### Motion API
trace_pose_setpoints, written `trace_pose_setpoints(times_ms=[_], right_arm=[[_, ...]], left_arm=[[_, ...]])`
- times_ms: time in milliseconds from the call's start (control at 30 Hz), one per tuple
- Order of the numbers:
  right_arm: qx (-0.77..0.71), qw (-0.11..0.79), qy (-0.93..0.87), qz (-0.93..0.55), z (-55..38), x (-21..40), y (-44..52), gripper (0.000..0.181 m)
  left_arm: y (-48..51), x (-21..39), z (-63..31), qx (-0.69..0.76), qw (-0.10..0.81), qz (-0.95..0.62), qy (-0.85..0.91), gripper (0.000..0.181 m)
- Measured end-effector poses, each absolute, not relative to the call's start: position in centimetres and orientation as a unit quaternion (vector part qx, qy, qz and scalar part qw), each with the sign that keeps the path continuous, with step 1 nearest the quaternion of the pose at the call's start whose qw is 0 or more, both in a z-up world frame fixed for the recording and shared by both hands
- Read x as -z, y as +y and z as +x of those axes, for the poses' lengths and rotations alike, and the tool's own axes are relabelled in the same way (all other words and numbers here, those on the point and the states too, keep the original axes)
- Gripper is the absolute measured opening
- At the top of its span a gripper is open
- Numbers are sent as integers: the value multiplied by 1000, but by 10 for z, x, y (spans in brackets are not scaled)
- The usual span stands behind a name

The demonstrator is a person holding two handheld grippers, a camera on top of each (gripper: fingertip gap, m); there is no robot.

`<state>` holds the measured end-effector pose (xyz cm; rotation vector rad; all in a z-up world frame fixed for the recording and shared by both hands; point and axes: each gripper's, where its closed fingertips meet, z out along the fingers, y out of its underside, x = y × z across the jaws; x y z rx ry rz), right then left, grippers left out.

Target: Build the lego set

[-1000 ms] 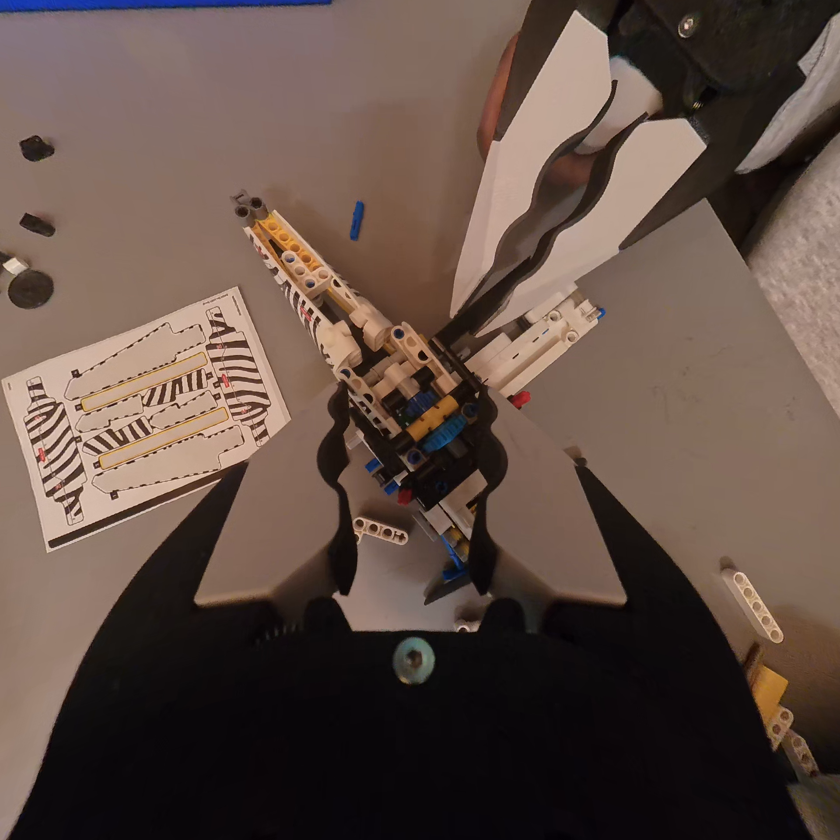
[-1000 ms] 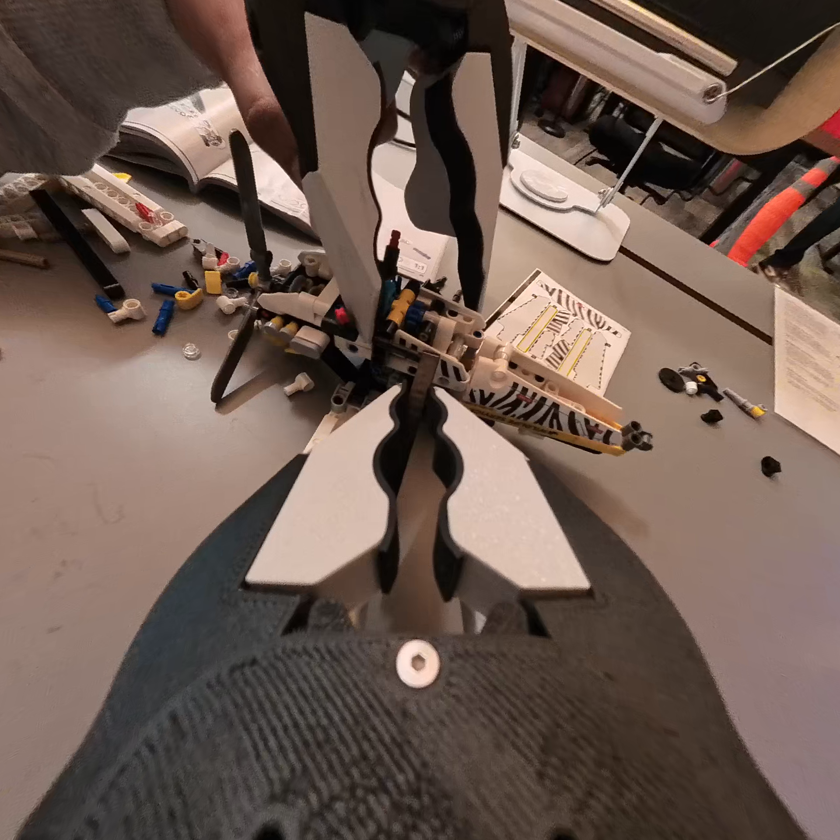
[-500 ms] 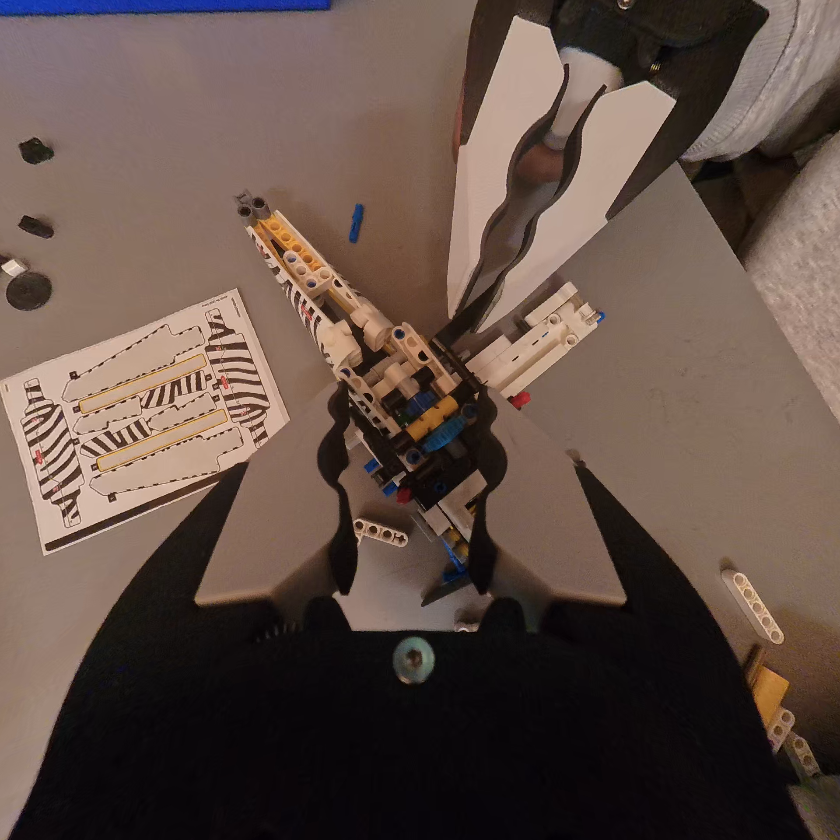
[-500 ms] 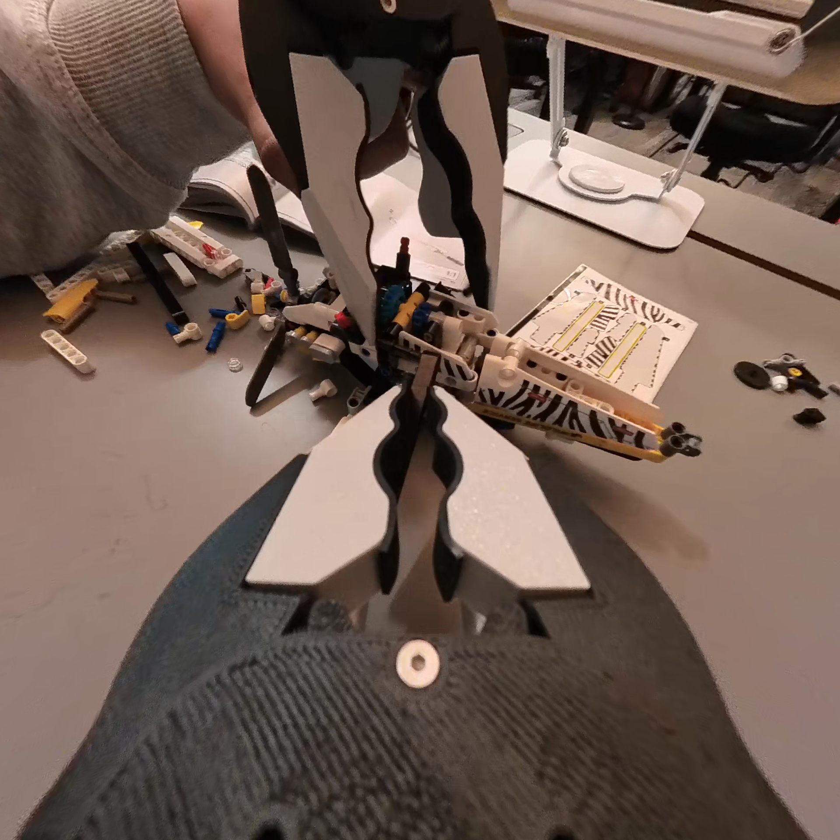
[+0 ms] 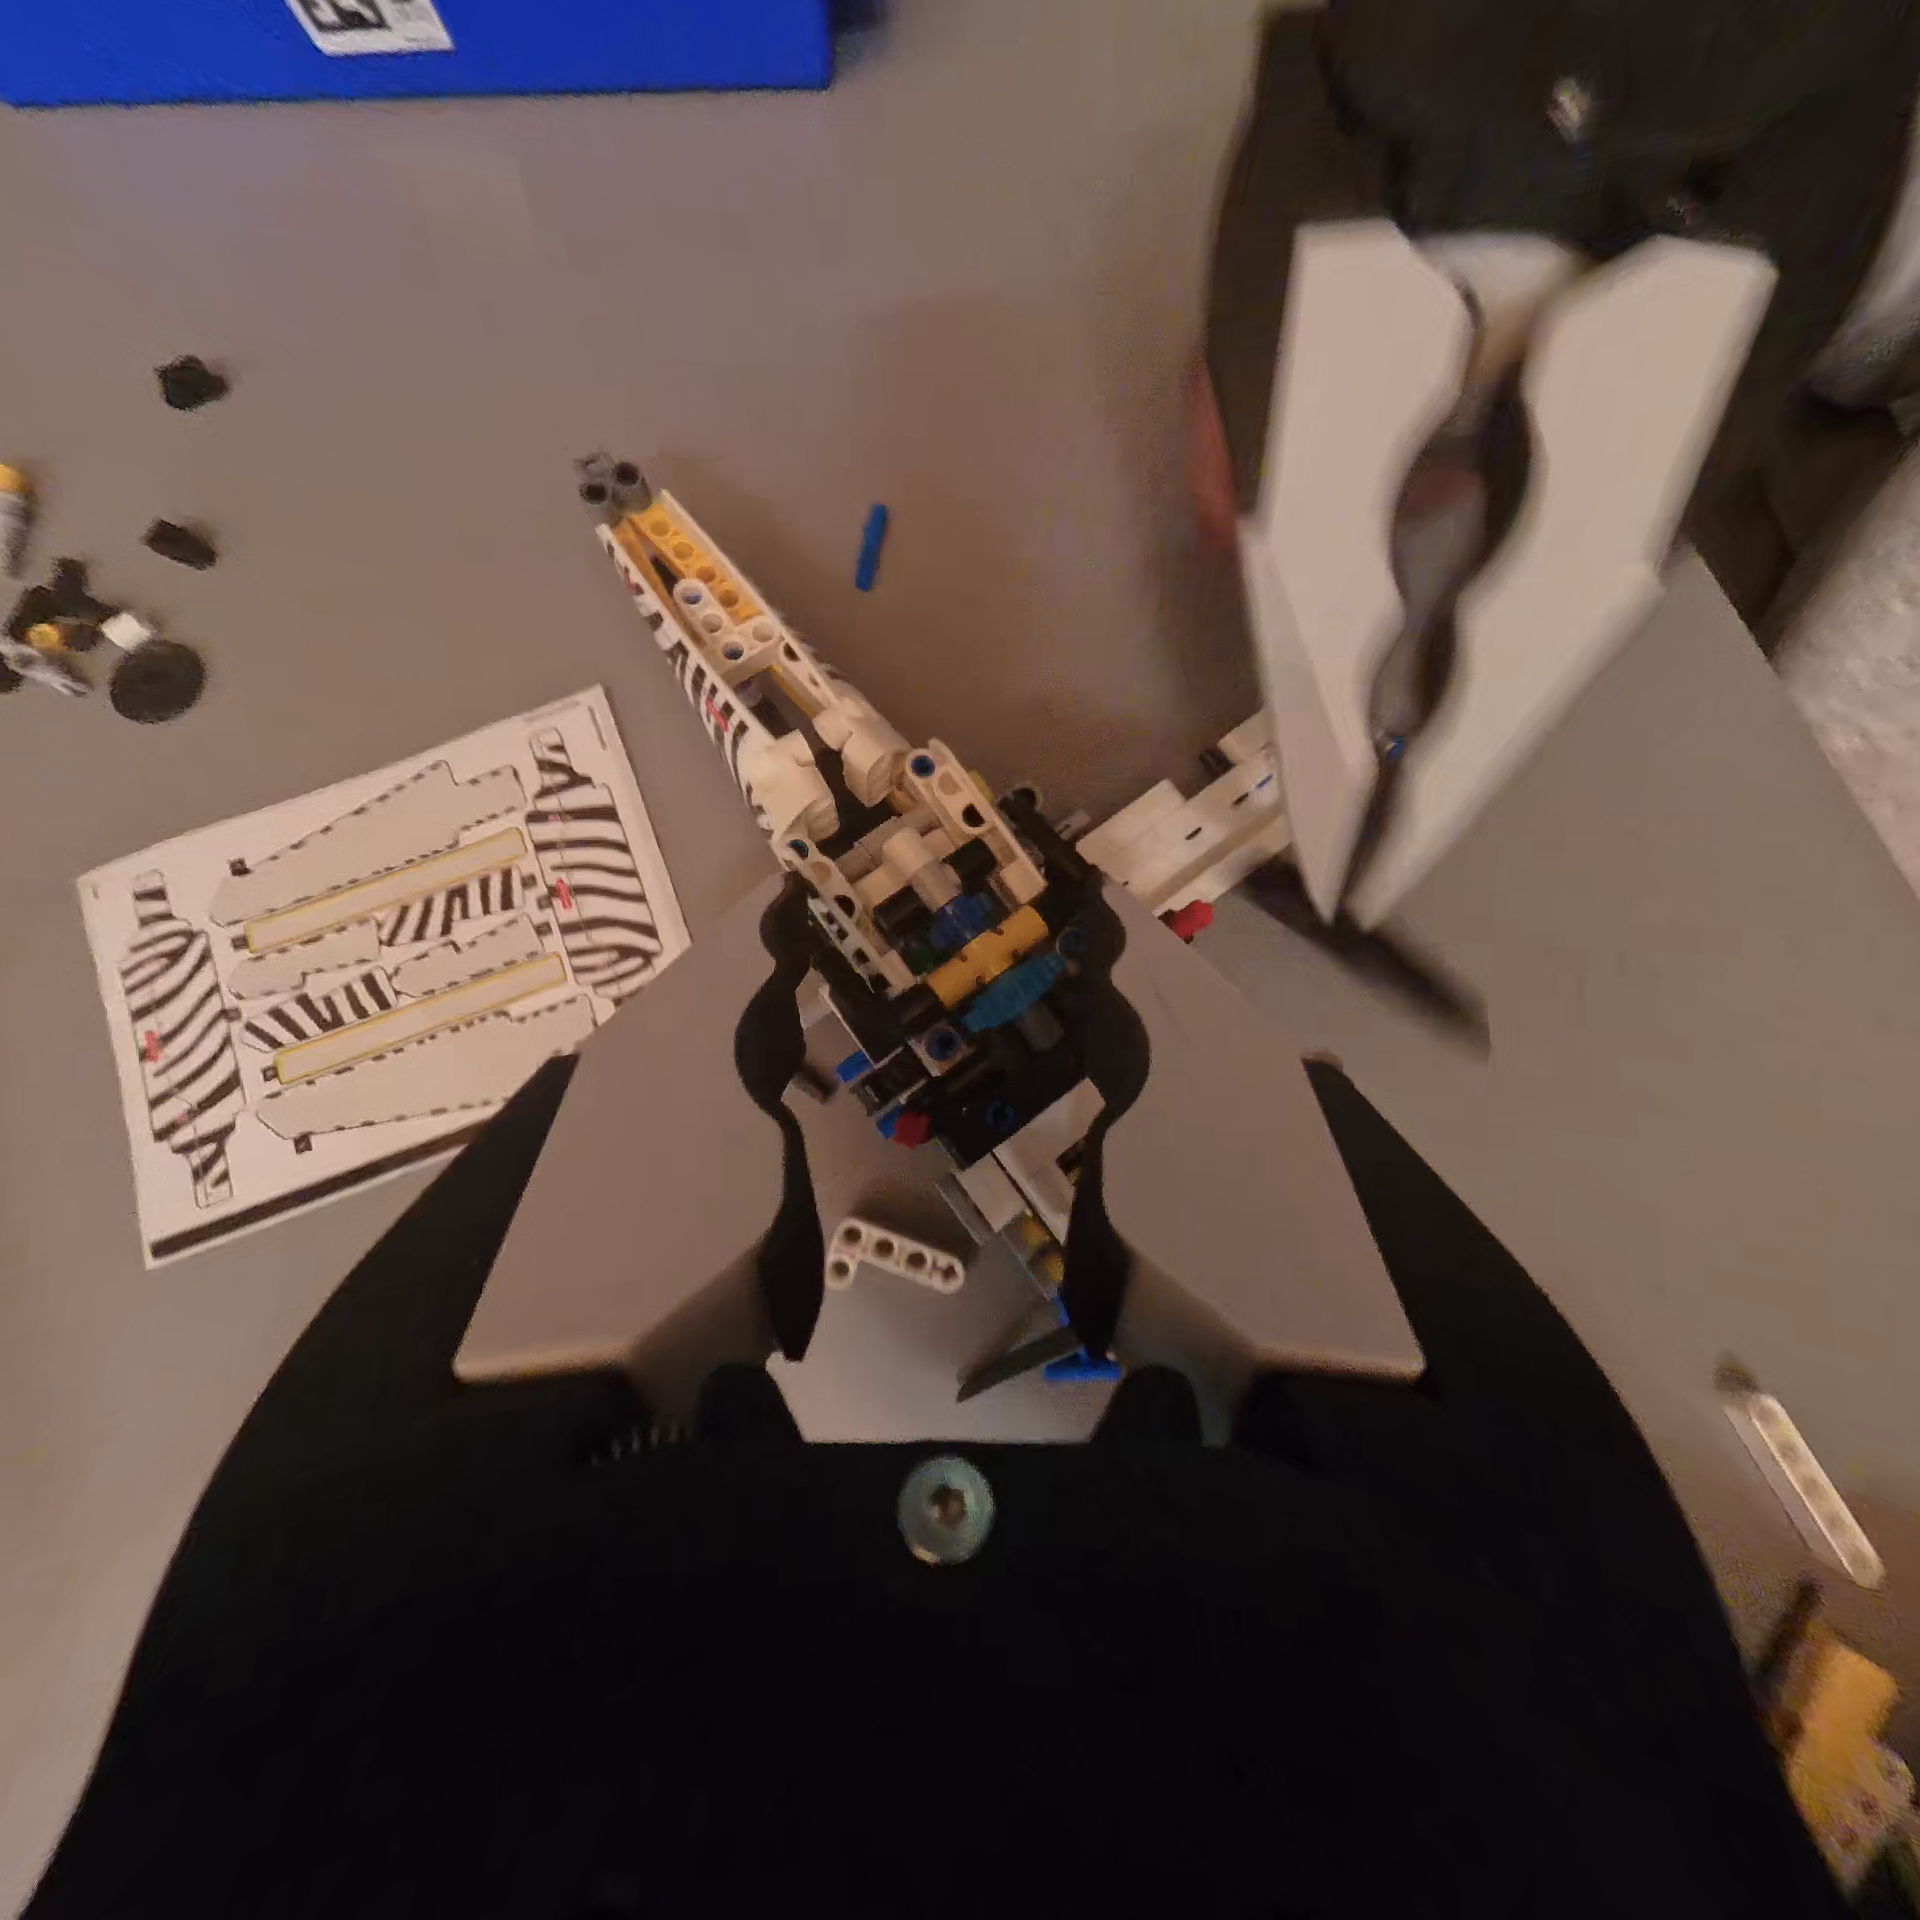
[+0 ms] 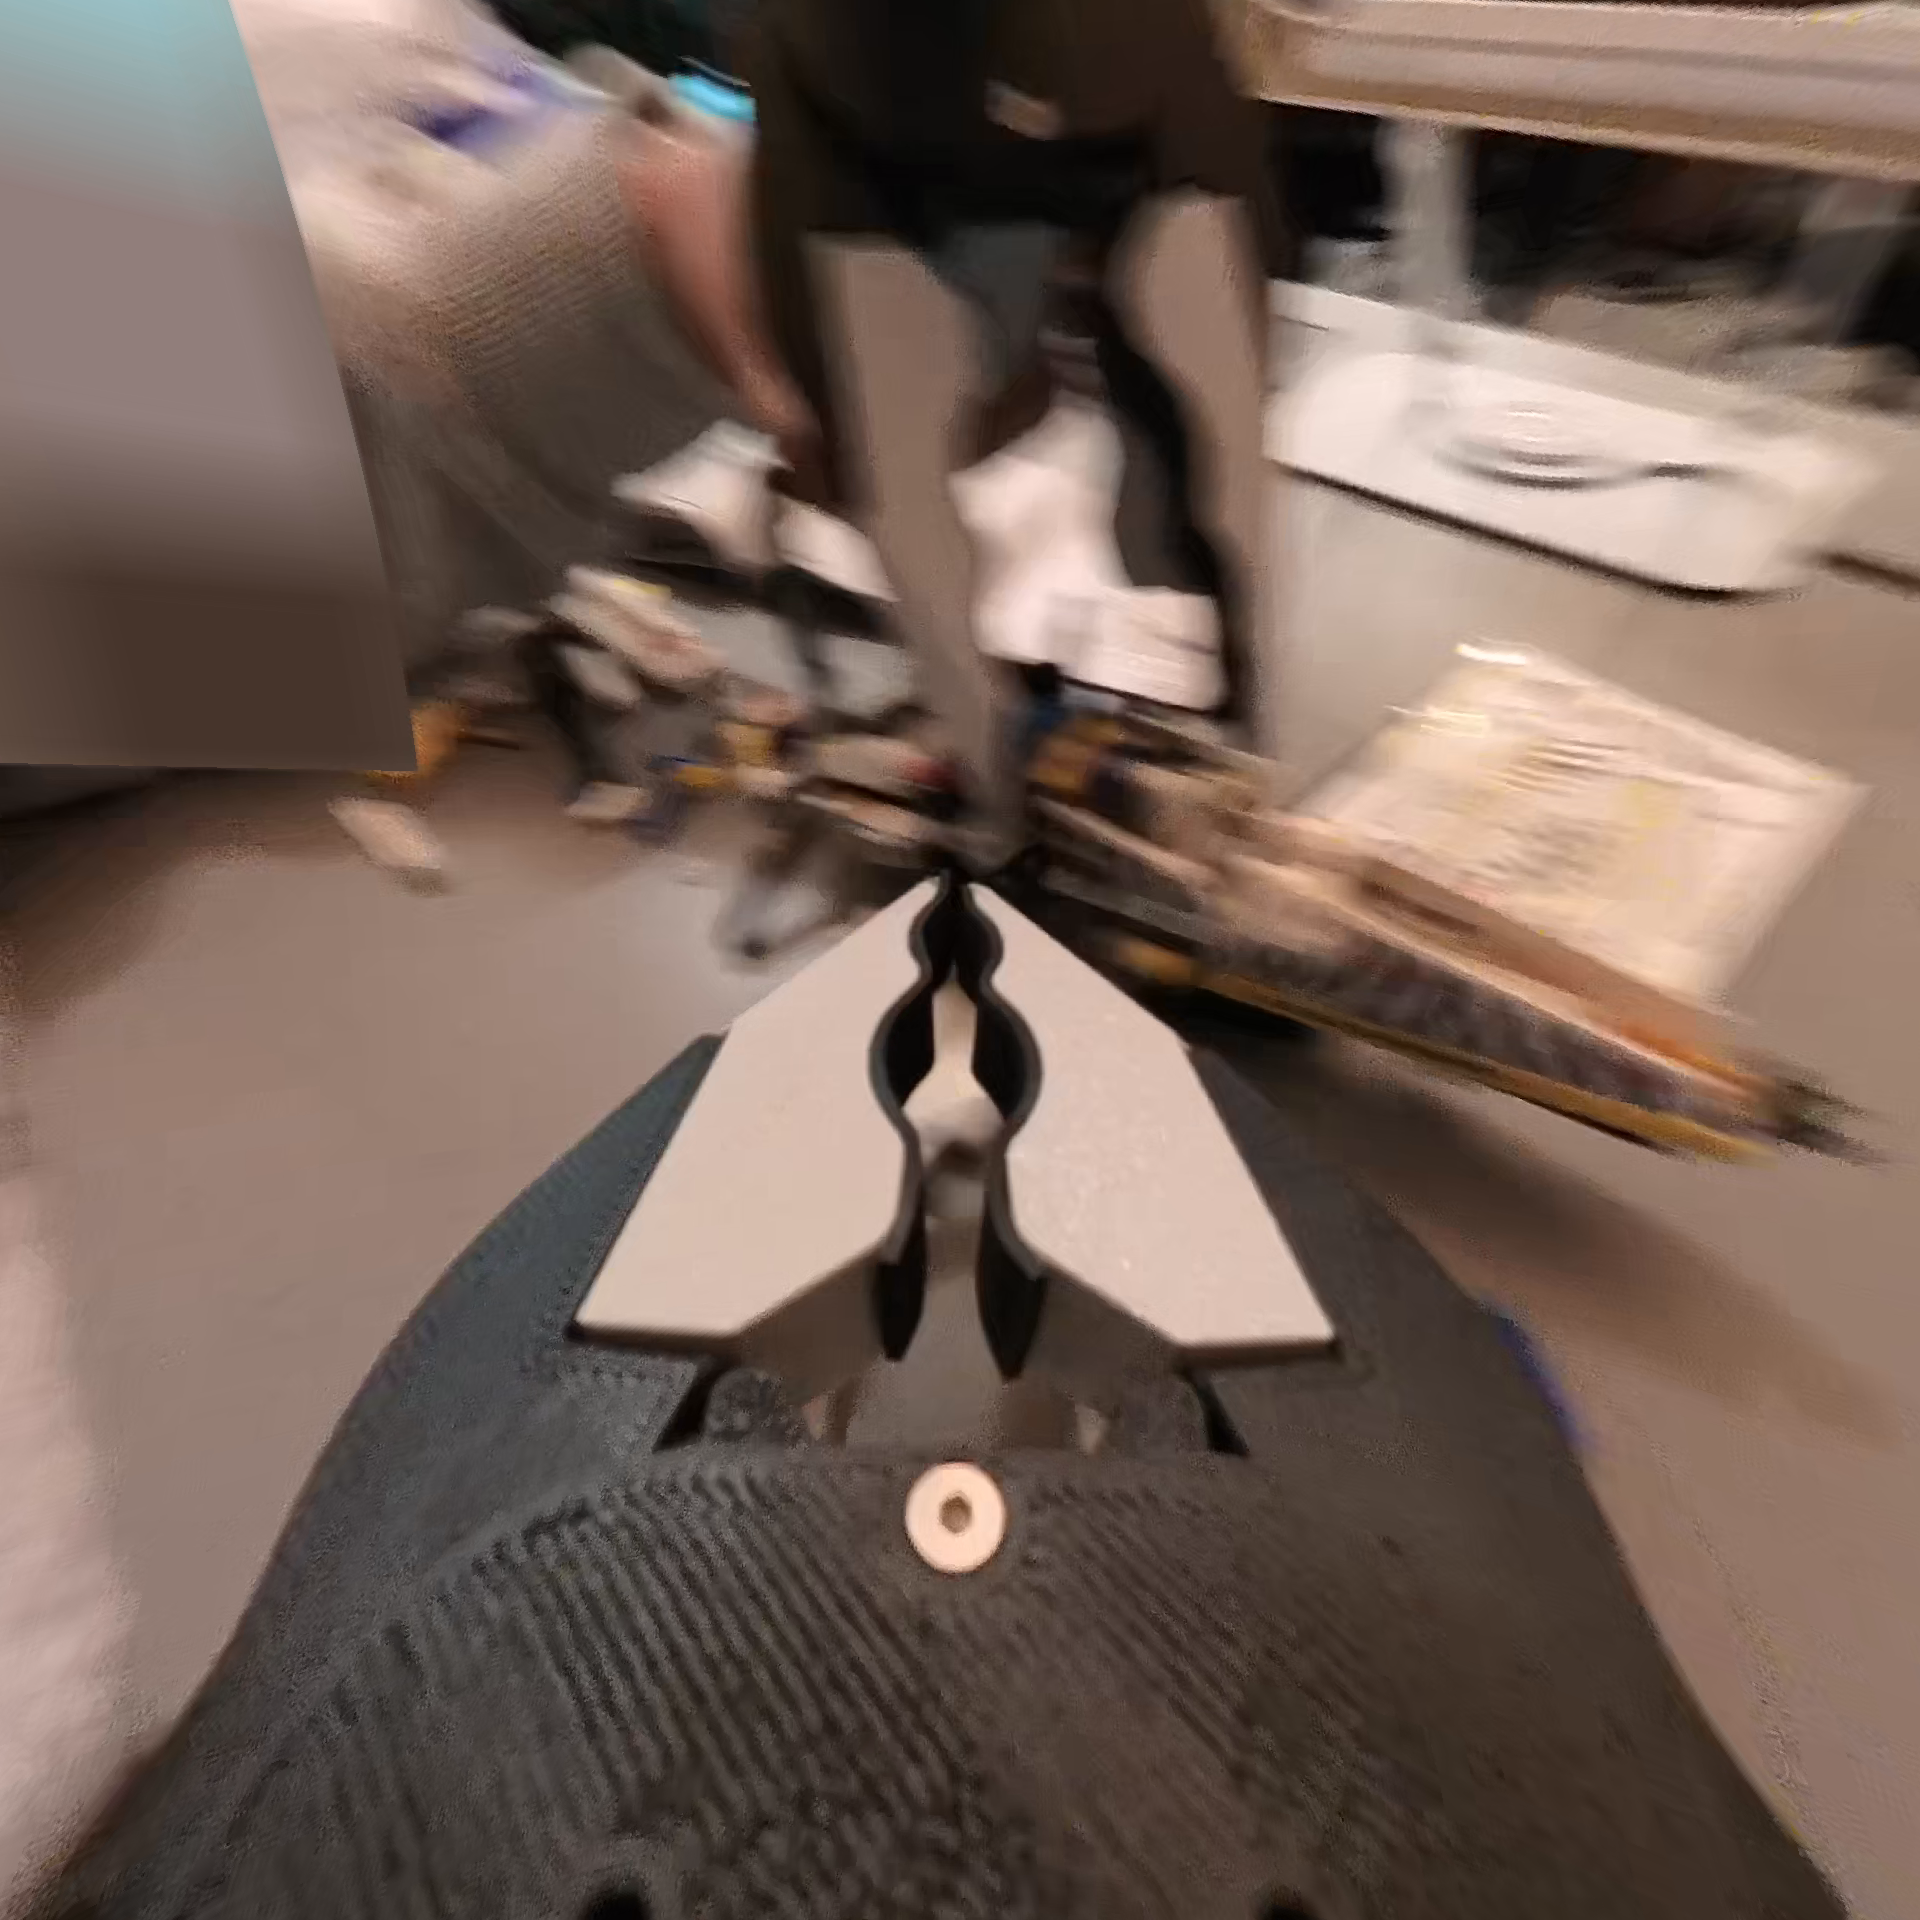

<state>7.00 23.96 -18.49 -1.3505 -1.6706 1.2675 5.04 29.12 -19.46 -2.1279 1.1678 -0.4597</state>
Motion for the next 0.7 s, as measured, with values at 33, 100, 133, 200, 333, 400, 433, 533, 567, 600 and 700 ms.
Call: trace_pose_setpoints(times_ms=[33, 100, 133, 200, 333, 400, 433, 533, 567, 600, 700], right_arm=[[-472, 306, -646, -515, 65, 190, 229, 0], [-330, 396, -685, -515, 62, 206, 249, 0], [-323, 412, -682, -511, 65, 201, 253, 0], [-373, 395, -647, -535, 72, 184, 262, 0], [-410, 392, -615, -548, 79, 169, 271, 0], [-396, 393, -627, -544, 78, 173, 262, 0], [-385, 393, -637, -540, 78, 176, 255, 0], [-395, 375, -661, -516, 74, 179, 216, 0], [-409, 360, -667, -508, 72, 180, 199, 6], [-424, 342, -672, -501, 69, 181, 181, 14], [-480, 269, -680, -484, 55, 185, 125, 25]], left_arm=[[292, 195, 54, 178, 332, -811, 448, 50], [286, 195, 53, 175, 309, -819, 450, 50], [285, 194, 50, 165, 307, -823, 449, 49], [286, 194, 47, 158, 313, -822, 449, 49], [288, 194, 48, 169, 317, -821, 444, 49], [288, 194, 48, 169, 317, -821, 444, 49], [288, 194, 48, 170, 318, -821, 444, 49], [288, 195, 47, 173, 317, -822, 441, 50], [288, 195, 47, 173, 318, -821, 441, 50], [288, 195, 47, 173, 317, -821, 441, 50], [288, 195, 48, 176, 317, -821, 440, 50]])
